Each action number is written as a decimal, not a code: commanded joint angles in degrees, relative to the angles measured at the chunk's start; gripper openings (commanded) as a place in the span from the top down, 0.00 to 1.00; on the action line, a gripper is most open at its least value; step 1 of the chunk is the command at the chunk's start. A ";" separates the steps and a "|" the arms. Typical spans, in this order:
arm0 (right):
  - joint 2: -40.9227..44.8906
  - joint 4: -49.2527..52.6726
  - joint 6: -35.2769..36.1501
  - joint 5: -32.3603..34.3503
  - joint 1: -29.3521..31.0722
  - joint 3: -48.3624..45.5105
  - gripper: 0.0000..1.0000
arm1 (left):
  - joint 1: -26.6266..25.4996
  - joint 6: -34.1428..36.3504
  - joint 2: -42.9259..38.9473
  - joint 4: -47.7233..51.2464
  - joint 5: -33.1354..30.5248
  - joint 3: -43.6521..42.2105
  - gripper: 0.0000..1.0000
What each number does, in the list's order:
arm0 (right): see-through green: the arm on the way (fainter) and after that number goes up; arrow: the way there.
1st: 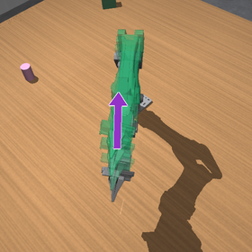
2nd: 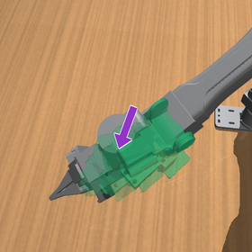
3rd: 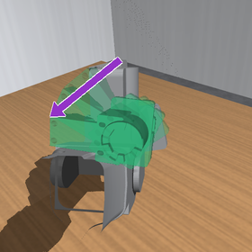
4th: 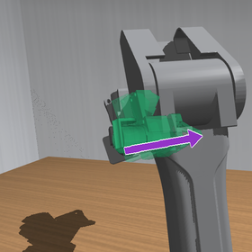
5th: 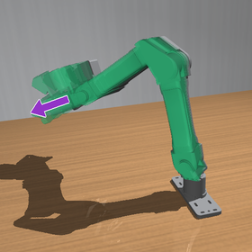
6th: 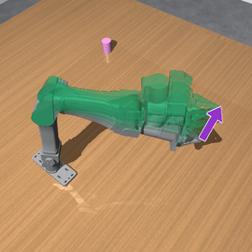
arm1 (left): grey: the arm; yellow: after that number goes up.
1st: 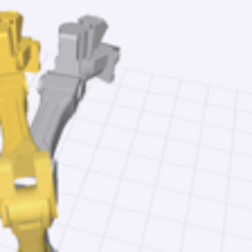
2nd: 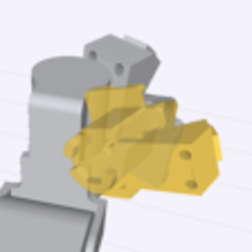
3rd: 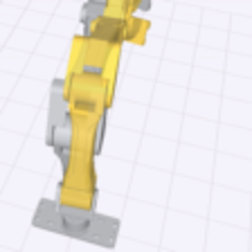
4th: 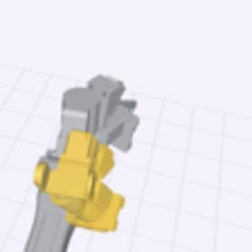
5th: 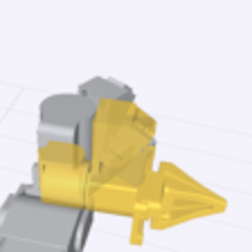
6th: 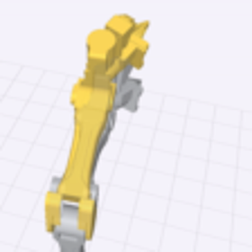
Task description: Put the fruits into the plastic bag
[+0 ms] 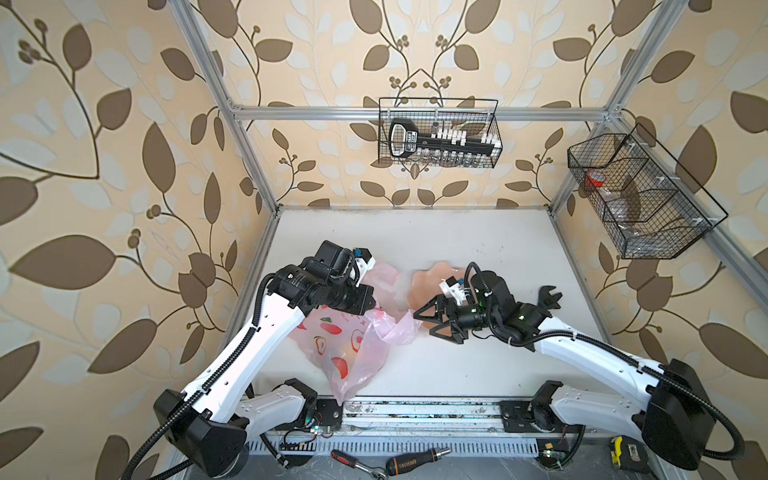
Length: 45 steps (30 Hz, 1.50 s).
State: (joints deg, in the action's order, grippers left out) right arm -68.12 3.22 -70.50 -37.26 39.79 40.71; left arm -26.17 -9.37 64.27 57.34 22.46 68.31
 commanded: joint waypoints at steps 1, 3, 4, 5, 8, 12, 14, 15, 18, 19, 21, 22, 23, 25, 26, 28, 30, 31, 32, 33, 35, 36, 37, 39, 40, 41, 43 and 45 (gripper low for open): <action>-3.30 -10.51 -6.58 0.98 0.80 0.59 0.00 | 0.32 0.37 -0.86 -1.16 2.69 -0.85 0.98; -5.96 -14.03 -8.43 0.47 1.46 0.53 0.01 | 0.33 0.64 -1.14 -1.42 3.26 -1.14 0.96; -7.26 -16.26 -9.55 0.11 1.99 0.64 0.01 | 0.32 0.75 -1.33 -1.74 3.59 -1.38 0.96; -8.45 -17.85 -10.39 -0.20 2.56 1.02 0.03 | 0.33 1.08 -1.47 -1.96 3.89 -1.51 0.94; -10.72 -16.59 -9.28 -0.67 4.16 2.74 0.25 | 0.33 1.08 -1.56 -1.43 3.02 -0.12 0.78; -9.47 -10.55 -5.48 -0.12 4.68 2.66 0.86 | 3.10 1.79 -0.05 0.66 -3.95 9.88 0.24; -7.87 -4.92 -1.96 1.51 4.59 3.57 0.92 | 3.58 2.19 3.35 3.35 -9.63 17.79 0.13; -7.44 -2.68 -0.47 2.02 4.68 4.23 0.92 | 3.59 2.16 5.21 4.08 -11.55 20.79 0.10; -7.03 1.93 3.06 3.04 4.94 6.50 0.92 | 3.59 2.24 11.50 4.77 -14.23 27.24 0.06; -7.03 2.85 3.81 3.16 5.03 7.08 0.93 | 3.56 2.57 14.00 5.23 -14.77 29.14 0.02; -7.11 4.49 5.08 3.62 5.26 7.93 0.93 | 3.59 4.68 19.39 7.17 -15.37 32.54 0.01; -7.24 5.03 5.49 3.75 5.36 8.22 0.94 | 3.56 5.89 22.20 8.66 -15.85 34.33 0.01; -7.21 5.25 5.88 3.85 5.47 8.34 0.94 | 3.56 7.70 24.50 10.02 -16.18 35.94 0.01; -7.29 6.26 6.70 4.18 5.68 8.75 0.94 | 3.48 10.33 27.56 11.08 -17.51 37.67 0.01; -7.45 7.26 7.39 4.37 5.82 9.15 0.95 | 3.42 12.21 28.60 11.20 -17.42 38.21 0.01; -7.51 9.05 8.53 4.86 6.07 9.85 0.95 | 2.93 15.45 30.26 11.21 -16.94 38.73 0.01; -7.52 10.39 9.53 5.16 6.18 10.23 0.95 | 2.02 19.05 32.13 12.07 -16.24 38.78 0.01; -7.54 10.94 9.93 5.18 6.18 10.38 0.95 | 1.26 20.86 33.03 12.86 -16.43 38.70 0.01; -7.55 11.37 10.24 5.14 6.21 10.55 0.96 | 0.41 22.56 33.89 13.63 -16.98 38.23 0.02; -7.49 11.76 10.66 5.03 6.18 10.83 0.96 | -0.17 23.62 34.69 14.38 -18.32 37.77 0.02; -7.65 13.25 11.79 5.08 6.25 11.49 0.96 | -0.93 24.67 35.16 14.33 -21.95 35.44 0.02; -7.69 13.77 12.23 4.99 6.27 11.71 0.96 | -1.07 24.83 34.92 13.60 -22.13 34.05 0.02; -7.74 14.18 12.63 4.92 6.25 11.87 0.96 | -1.28 24.96 34.74 12.53 -22.02 32.50 0.02; -7.83 14.18 12.86 4.61 6.23 11.90 0.96 | -2.43 25.52 35.41 11.32 -23.78 29.16 0.02; -7.90 14.21 12.95 4.52 6.22 12.08 0.97 | -3.06 25.37 36.22 11.45 -25.39 28.24 0.03; -8.00 14.20 13.06 4.33 6.26 12.19 0.96 | -3.48 25.16 36.98 11.52 -26.62 27.13 0.03; -7.84 14.37 13.35 4.28 6.19 12.55 0.96 | -3.65 24.00 38.06 10.69 -30.48 25.14 0.05; -7.99 14.79 13.83 3.97 6.18 13.11 0.97 | -3.59 22.99 39.73 10.99 -36.16 24.37 0.10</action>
State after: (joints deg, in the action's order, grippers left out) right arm -76.20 16.56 -58.04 -33.01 45.65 51.20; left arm -29.71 13.45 102.76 67.70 -5.08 93.62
